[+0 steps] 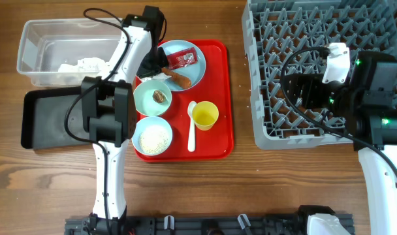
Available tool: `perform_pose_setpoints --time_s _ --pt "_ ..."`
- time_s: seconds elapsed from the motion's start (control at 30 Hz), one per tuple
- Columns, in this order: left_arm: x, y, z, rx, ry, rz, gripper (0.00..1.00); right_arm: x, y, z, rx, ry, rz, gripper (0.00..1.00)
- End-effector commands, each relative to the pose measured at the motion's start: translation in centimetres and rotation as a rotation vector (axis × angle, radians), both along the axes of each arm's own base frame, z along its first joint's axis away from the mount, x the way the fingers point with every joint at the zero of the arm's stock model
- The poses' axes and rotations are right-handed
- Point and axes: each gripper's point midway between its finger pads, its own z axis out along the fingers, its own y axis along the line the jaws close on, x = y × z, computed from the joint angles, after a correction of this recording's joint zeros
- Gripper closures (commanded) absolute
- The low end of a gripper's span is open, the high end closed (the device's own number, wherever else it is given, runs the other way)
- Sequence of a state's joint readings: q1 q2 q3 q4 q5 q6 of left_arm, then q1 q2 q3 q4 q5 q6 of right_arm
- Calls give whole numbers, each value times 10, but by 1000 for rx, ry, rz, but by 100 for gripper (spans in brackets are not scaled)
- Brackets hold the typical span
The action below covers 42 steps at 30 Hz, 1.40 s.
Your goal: Sort waste into correct bins and load items into the dishwasher rack
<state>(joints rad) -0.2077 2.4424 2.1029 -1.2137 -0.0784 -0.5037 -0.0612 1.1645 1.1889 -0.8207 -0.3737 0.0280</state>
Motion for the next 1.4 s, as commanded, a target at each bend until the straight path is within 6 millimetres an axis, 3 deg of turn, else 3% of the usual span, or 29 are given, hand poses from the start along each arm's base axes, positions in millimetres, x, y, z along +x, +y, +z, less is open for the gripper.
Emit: perform_pose_setpoints --time_s 0.0,0.07,0.13,0.2,0.33,0.4,0.53,0.6,0.7,0.77,0.83,0.87,0.9,0.97,1.0,1.07,1.27,1.3,1.37 --pt "-1 6 19 19 -26 6 91 2 3 4 7 -8 13 0" --pt "2 6 37 11 -65 4 86 2 3 4 7 -7 13 0" --pt "3 6 50 6 -91 4 95 2 3 4 7 -8 13 0" --pt "5 5 62 0 -118 5 96 2 3 4 7 -7 13 0" --pt "5 5 67 -3 -128 4 96 2 3 4 7 -7 13 0" --pt "9 4 80 -8 -159 3 96 2 3 4 7 -8 13 0" --pt "33 4 173 -27 -384 -88 96 3 3 4 8 -10 13 0" --pt "36 21 218 -20 -496 -53 96 3 3 4 8 -11 12 0" --pt "37 64 240 51 -551 29 96 3 3 5 8 -14 12 0" --pt "38 103 236 99 -541 103 96 4 3 6 9 -17 11 0" --pt "44 146 217 124 -513 185 96 4 4 7 13 -22 14 0" --pt "49 174 198 132 -488 238 83 5 4 7 18 -20 9 0" --pt "52 186 187 132 -475 259 51 4 4 6 19 -18 8 0" --pt "54 198 168 127 -441 280 12 4 3 6 30 -12 -3 0" --pt "54 200 158 115 -423 283 2 5 3 7 29 -13 -3 0" --pt "56 196 155 99 -419 272 0 5 3 7 29 -14 -3 0" --pt "66 174 177 104 -486 181 0 5 3 7 27 -16 -1 0" --pt "67 168 177 90 -487 170 0 5 3 7 27 -17 -1 0" --pt "72 133 177 1 -490 46 0 5 3 7 26 -18 -1 0"
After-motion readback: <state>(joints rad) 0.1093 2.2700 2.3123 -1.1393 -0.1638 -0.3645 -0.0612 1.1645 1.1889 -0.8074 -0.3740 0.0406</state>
